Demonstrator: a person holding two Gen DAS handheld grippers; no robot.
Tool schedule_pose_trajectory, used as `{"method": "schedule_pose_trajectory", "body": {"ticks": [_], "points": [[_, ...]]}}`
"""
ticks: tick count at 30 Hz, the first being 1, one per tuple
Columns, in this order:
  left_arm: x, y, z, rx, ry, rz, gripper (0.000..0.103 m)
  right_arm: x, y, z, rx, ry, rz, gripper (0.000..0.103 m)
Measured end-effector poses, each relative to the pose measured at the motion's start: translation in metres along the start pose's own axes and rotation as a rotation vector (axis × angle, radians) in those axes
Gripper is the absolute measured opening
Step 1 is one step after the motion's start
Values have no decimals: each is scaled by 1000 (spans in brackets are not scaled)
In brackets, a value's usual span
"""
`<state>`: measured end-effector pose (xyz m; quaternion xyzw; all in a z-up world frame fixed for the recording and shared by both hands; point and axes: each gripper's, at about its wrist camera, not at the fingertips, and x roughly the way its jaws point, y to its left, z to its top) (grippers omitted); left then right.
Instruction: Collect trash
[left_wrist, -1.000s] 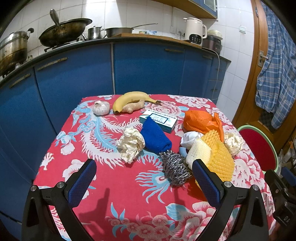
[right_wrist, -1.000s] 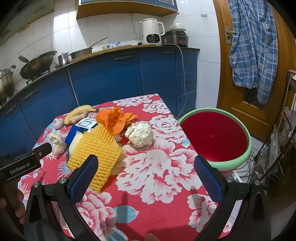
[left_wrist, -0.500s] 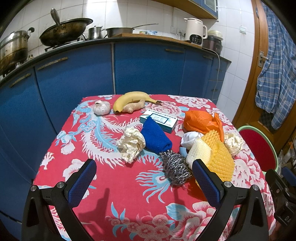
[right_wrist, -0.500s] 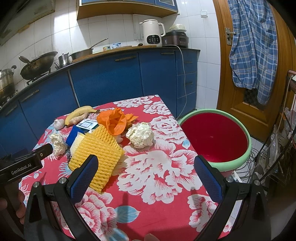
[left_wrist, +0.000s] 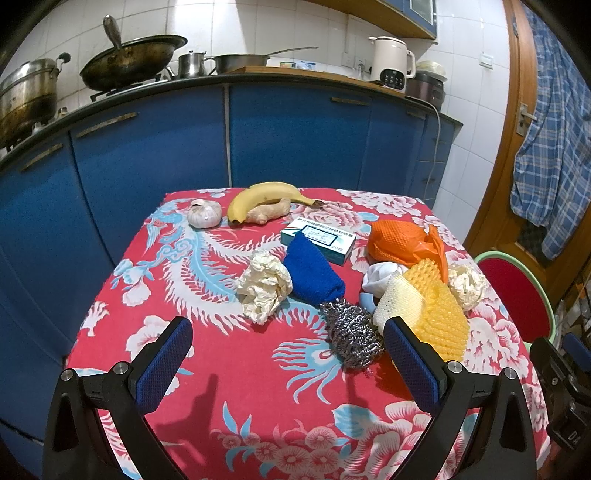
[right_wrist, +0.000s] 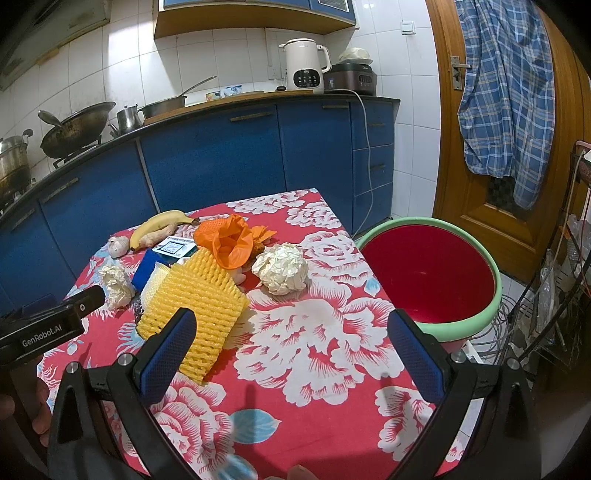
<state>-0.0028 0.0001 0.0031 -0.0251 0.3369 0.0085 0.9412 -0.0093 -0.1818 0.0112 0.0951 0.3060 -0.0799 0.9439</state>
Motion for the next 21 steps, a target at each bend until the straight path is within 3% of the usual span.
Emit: {"method": "schedule_pose_trajectory", "body": {"ticks": [21], "points": [[1,4,-1,-5,3,0,102,1,0,0,0,1,0,101]]}}
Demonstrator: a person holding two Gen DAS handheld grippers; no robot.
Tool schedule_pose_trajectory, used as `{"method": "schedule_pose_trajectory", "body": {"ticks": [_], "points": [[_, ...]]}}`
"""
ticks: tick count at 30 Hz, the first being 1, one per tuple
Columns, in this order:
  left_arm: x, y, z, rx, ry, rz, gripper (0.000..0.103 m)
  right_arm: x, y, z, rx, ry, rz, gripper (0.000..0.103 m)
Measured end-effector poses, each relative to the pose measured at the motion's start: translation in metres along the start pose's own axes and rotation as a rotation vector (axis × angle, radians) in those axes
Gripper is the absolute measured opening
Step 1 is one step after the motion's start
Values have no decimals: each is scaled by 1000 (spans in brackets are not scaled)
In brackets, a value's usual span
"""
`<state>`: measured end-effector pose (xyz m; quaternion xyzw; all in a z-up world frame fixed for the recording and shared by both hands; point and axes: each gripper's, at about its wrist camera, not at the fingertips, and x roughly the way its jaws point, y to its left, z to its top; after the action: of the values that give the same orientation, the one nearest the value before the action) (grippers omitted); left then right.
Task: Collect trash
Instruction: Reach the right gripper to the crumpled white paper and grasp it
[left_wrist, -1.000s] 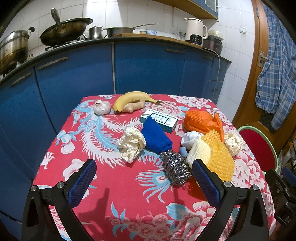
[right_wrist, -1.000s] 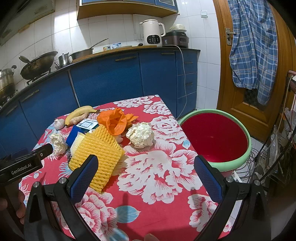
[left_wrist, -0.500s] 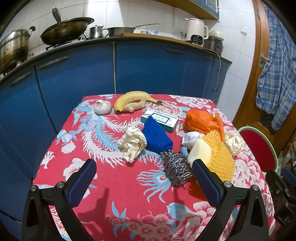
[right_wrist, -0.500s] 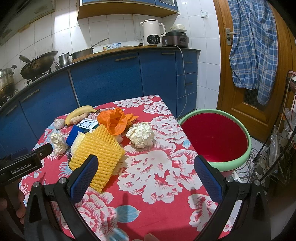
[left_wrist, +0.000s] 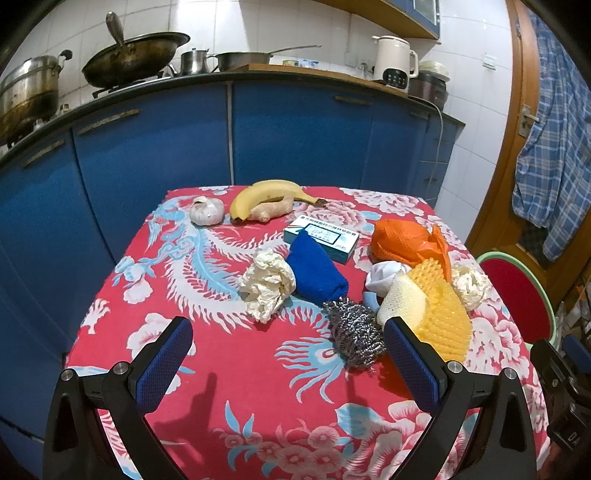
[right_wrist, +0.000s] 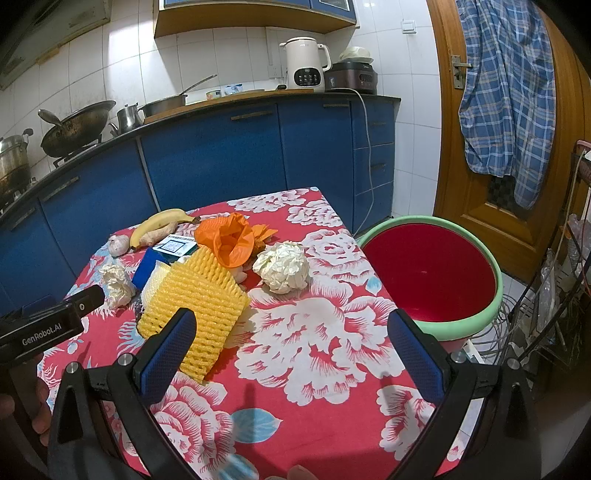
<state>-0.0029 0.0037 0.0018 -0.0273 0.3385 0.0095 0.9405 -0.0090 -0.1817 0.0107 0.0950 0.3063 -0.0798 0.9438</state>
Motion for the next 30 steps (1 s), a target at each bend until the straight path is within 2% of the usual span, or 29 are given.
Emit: {"method": "schedule_pose_trajectory", "body": {"ticks": [14,24,30], "points": [[17,10,5,-10,27,31,102,15,3,5,-4,33,16,101],[42,30,18,-40,58,83,102,57,-3,34,-17,96,25,101],[65,46,23,-63,108,114,102,93,-12,44,-12,168,9,101]]}}
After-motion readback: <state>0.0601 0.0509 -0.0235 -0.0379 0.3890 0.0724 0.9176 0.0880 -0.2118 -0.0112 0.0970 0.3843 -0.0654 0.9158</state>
